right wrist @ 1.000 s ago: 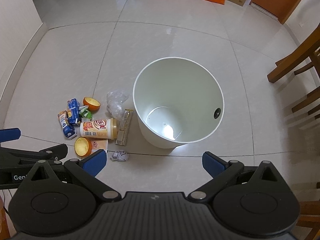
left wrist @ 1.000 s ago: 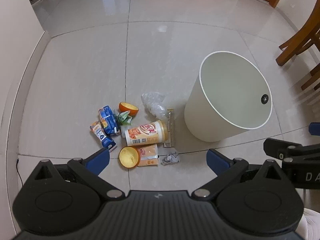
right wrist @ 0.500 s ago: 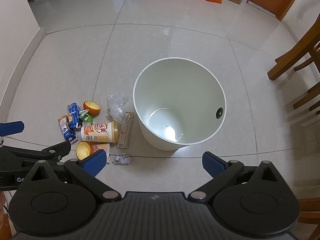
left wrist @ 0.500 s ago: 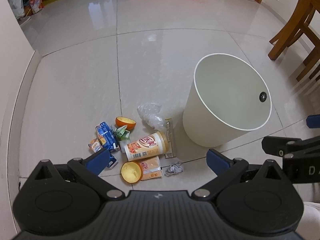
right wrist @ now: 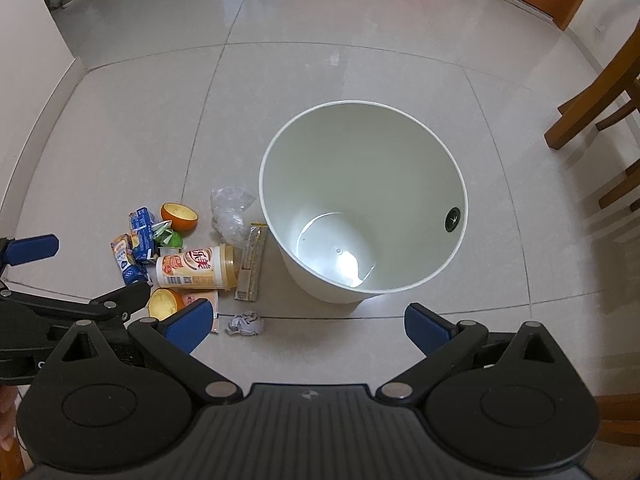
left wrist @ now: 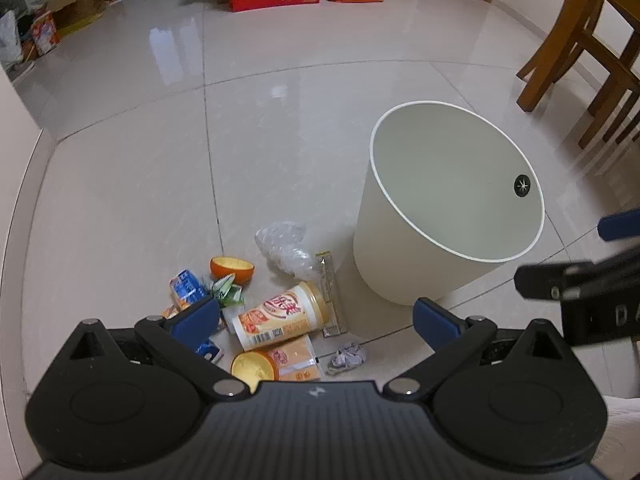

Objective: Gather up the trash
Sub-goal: 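Move the right gripper to the wastebasket rim and clamp it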

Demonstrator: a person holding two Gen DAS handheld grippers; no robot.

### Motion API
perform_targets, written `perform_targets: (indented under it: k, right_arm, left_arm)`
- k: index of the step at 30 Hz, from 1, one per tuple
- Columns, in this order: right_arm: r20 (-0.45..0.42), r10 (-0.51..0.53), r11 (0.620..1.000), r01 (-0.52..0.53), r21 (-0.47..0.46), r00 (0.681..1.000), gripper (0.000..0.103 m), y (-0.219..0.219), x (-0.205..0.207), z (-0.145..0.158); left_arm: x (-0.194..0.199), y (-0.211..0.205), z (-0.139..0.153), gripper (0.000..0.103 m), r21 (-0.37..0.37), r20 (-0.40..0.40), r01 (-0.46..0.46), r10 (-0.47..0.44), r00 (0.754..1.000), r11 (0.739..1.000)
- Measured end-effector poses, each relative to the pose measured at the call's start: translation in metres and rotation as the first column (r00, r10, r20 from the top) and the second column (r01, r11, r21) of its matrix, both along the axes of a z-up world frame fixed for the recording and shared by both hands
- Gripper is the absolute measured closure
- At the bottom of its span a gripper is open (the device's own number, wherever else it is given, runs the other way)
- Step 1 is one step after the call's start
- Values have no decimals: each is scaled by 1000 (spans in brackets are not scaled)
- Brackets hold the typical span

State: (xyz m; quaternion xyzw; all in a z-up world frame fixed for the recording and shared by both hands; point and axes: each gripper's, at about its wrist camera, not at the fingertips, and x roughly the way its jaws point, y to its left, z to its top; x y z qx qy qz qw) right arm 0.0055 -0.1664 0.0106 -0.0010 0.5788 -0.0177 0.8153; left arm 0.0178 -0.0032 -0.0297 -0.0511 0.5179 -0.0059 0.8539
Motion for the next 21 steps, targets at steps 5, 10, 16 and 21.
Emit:
perform_targets:
  k: [5,10,16,21]
  right_arm:
    - [14,-11,1000,11,2,1000,0,-11,11,-10]
    - [33,-38,999,38,10,999,0,-24,25,-19]
    - [57,-67,998,66,13,996,0,-44,41,-33]
    - [78,-99,995,98,12,992,0,-65,39,-45]
  left_arm:
    - [8,-3,-13,1,-6,10,10,-10,1000,1000]
    - [14,0,-31,1,-31,15,-9,9,1000,999]
    - [21,-12,-53,1,43,28,-21,20,999,999]
    - [23,-25,-66,1,-16,30,-143,144,989,990]
